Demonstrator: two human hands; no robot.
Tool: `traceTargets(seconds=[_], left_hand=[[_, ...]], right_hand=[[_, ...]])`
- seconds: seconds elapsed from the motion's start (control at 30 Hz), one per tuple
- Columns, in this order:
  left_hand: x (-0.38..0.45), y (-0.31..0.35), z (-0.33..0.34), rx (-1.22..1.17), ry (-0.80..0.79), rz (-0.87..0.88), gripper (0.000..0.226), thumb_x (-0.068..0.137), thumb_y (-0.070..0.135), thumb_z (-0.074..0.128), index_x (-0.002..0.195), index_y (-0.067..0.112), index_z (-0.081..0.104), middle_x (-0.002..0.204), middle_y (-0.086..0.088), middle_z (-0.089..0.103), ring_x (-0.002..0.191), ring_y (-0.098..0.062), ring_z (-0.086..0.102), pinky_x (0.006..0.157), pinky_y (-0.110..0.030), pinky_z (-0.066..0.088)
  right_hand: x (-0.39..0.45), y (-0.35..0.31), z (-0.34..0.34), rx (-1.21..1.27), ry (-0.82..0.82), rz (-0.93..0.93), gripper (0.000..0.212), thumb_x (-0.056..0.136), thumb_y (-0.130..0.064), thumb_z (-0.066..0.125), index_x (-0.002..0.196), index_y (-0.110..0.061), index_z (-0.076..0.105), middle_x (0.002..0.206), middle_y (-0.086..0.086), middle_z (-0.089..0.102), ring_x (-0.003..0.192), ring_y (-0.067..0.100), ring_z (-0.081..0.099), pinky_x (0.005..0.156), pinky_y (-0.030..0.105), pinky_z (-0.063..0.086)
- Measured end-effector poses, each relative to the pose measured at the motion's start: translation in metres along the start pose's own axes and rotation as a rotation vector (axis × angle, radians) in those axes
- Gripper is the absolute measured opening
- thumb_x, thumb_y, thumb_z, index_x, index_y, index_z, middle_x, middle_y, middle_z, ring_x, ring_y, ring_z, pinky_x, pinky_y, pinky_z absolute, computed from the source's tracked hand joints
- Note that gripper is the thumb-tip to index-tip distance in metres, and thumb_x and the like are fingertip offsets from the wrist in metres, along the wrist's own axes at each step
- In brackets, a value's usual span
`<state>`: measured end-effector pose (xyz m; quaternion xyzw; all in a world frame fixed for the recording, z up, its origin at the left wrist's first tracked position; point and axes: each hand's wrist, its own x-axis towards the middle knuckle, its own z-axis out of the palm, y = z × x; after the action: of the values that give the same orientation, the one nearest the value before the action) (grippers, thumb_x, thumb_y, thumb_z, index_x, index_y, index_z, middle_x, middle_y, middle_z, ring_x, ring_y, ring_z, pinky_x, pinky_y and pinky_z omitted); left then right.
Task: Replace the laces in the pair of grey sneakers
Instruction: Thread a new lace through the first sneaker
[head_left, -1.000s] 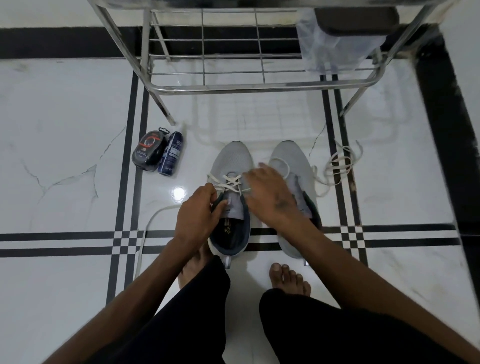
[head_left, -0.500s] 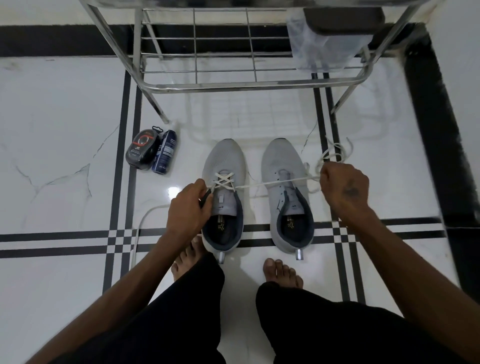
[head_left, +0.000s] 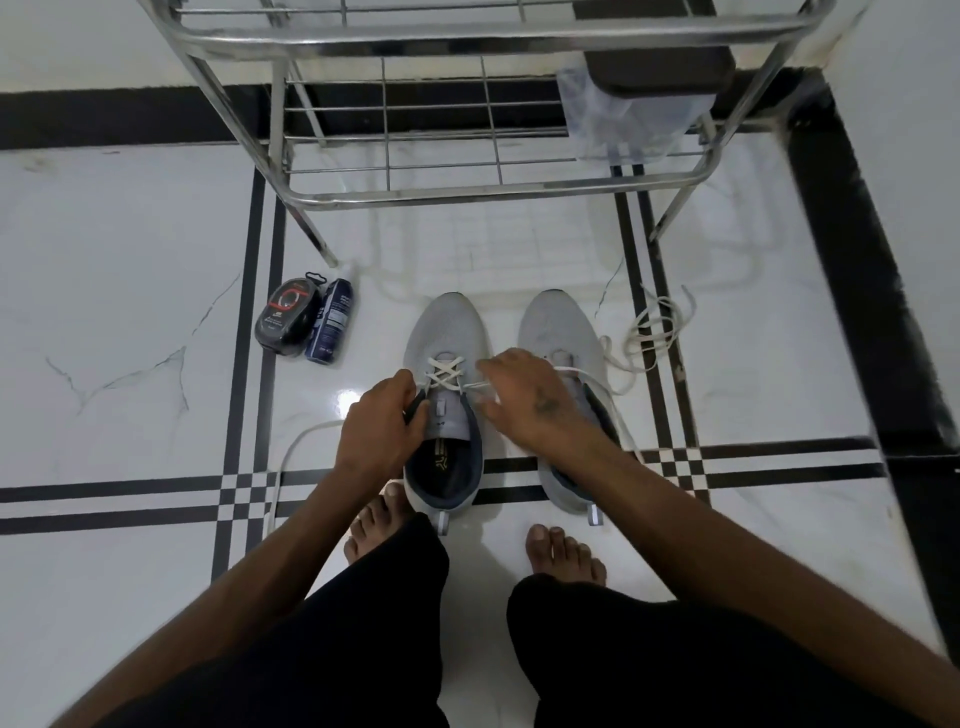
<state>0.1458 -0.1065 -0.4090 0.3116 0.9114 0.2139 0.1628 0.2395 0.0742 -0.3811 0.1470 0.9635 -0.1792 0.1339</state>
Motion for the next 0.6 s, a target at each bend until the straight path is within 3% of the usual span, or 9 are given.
traceTargets(seconds=[0.1, 0.2, 0.37, 0.43, 0.5, 0.6], left_hand=[[0.002, -0.003, 0.0, -0.014, 0.009, 0.002, 0.029, 0.092, 0.025, 0.059, 0.077, 0.019, 0.035, 0.065, 0.002, 0.049, 0.055, -0.01, 0.037, 0.05, -0.021, 0.025], [0.001, -0.003, -0.001, -0.029, 0.025, 0.014, 0.028, 0.093, 0.024, 0.058, 0.077, 0.019, 0.035, 0.065, 0.001, 0.047, 0.056, -0.011, 0.038, 0.05, -0.021, 0.025], [0.002, 0.018, 0.001, 0.005, -0.034, 0.071, 0.027, 0.092, 0.022, 0.058, 0.079, 0.018, 0.035, 0.067, -0.001, 0.047, 0.06, -0.023, 0.041, 0.052, -0.031, 0.022], [0.002, 0.02, 0.001, 0.024, -0.018, 0.07, 0.027, 0.092, 0.022, 0.058, 0.079, 0.018, 0.035, 0.067, 0.0, 0.045, 0.058, -0.023, 0.039, 0.054, -0.031, 0.022], [0.001, 0.016, -0.001, 0.042, 0.012, 0.054, 0.027, 0.093, 0.024, 0.057, 0.079, 0.019, 0.035, 0.067, 0.0, 0.044, 0.057, -0.022, 0.038, 0.053, -0.031, 0.022], [0.001, 0.01, -0.006, 0.036, 0.038, 0.026, 0.025, 0.094, 0.024, 0.058, 0.08, 0.017, 0.037, 0.071, -0.003, 0.049, 0.06, -0.024, 0.044, 0.053, -0.032, 0.024]], right_hand=[[0.018, -0.001, 0.014, -0.105, 0.018, -0.066, 0.017, 0.099, -0.023, 0.048, 0.1, -0.017, 0.064, 0.096, 0.007, 0.071, 0.086, 0.03, 0.064, 0.072, 0.031, 0.034], [0.012, 0.025, 0.011, -0.097, 0.088, 0.033, 0.018, 0.097, -0.023, 0.052, 0.086, -0.021, 0.065, 0.083, 0.002, 0.071, 0.073, 0.024, 0.063, 0.065, 0.031, 0.031], [-0.015, 0.034, 0.004, -0.128, 0.072, 0.187, 0.022, 0.092, -0.027, 0.051, 0.085, -0.017, 0.07, 0.085, 0.003, 0.068, 0.08, 0.02, 0.062, 0.064, 0.028, 0.039], [-0.021, 0.03, -0.012, -0.039, 0.037, 0.286, 0.021, 0.093, -0.031, 0.054, 0.086, -0.016, 0.067, 0.084, 0.001, 0.064, 0.077, 0.02, 0.06, 0.065, 0.029, 0.041], [-0.025, 0.031, -0.039, 0.051, -0.097, 0.359, 0.023, 0.091, -0.034, 0.058, 0.079, -0.016, 0.064, 0.073, -0.003, 0.06, 0.068, 0.017, 0.056, 0.059, 0.028, 0.037], [-0.03, 0.021, -0.081, 0.594, -0.351, 0.385, 0.024, 0.094, -0.022, 0.059, 0.073, -0.014, 0.068, 0.063, -0.004, 0.058, 0.054, 0.009, 0.052, 0.05, 0.022, 0.04]])
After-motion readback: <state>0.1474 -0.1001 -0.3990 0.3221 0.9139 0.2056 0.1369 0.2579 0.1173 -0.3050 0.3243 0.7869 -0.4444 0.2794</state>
